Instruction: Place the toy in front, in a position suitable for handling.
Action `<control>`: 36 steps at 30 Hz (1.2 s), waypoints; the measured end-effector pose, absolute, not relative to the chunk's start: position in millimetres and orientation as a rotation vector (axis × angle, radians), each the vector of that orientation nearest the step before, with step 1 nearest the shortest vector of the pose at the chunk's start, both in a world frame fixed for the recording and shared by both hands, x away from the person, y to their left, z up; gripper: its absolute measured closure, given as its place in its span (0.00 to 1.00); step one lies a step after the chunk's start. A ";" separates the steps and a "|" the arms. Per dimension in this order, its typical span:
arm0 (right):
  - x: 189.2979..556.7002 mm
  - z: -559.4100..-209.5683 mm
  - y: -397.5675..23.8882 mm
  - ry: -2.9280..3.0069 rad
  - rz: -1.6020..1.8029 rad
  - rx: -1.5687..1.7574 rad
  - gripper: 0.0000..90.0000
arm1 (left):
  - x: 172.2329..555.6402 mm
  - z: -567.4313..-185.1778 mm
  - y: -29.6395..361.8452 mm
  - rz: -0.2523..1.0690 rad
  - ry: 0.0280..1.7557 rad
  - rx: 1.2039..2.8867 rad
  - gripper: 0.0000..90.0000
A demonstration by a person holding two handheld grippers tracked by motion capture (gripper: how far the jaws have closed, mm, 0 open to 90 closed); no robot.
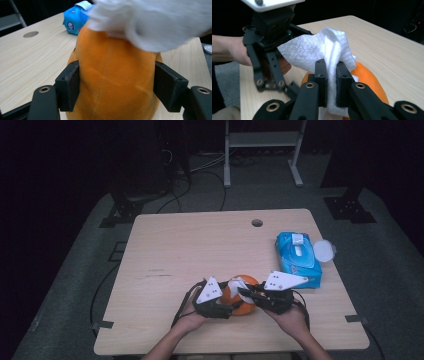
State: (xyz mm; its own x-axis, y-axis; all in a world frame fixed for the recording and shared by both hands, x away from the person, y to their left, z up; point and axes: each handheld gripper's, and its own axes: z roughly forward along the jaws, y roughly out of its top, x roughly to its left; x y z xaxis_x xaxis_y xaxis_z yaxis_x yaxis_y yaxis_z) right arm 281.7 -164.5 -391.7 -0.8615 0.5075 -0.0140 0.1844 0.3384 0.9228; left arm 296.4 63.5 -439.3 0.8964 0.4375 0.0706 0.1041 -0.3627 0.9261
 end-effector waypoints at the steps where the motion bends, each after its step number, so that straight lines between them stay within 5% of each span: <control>1: 282.2 -390.6 -165.0 2.296 1.532 0.620 0.91 | 296.3 -439.2 63.3 0.365 0.386 1.925 0.32; 7: 290.7 -391.5 -180.8 2.273 1.537 0.679 0.91 | 298.4 -440.5 65.4 0.339 0.351 1.884 0.22; 13: 290.3 -390.4 -181.0 2.276 1.536 0.675 0.91 | 298.0 -441.4 64.9 0.359 0.357 1.898 0.32; 21: 279.3 -393.4 -154.9 2.337 1.502 0.598 0.91 | 292.2 -445.0 59.6 0.354 0.310 1.921 0.33; 30: 292.3 -390.5 -183.7 2.295 1.526 0.706 0.91 | 288.1 -445.6 57.5 0.365 0.255 1.933 0.34; 36: 294.7 -393.6 -195.4 2.322 1.541 0.730 0.91 | 293.1 -445.3 59.6 0.279 0.331 1.880 0.17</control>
State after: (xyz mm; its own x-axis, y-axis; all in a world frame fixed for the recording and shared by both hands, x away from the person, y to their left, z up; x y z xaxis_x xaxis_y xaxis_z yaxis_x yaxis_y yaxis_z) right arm 294.7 -195.4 -393.6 -0.8401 0.5392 0.0589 0.2638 0.3112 0.9130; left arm 293.1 59.6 -445.3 0.9320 0.3613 0.0293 0.0908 -0.3109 0.9461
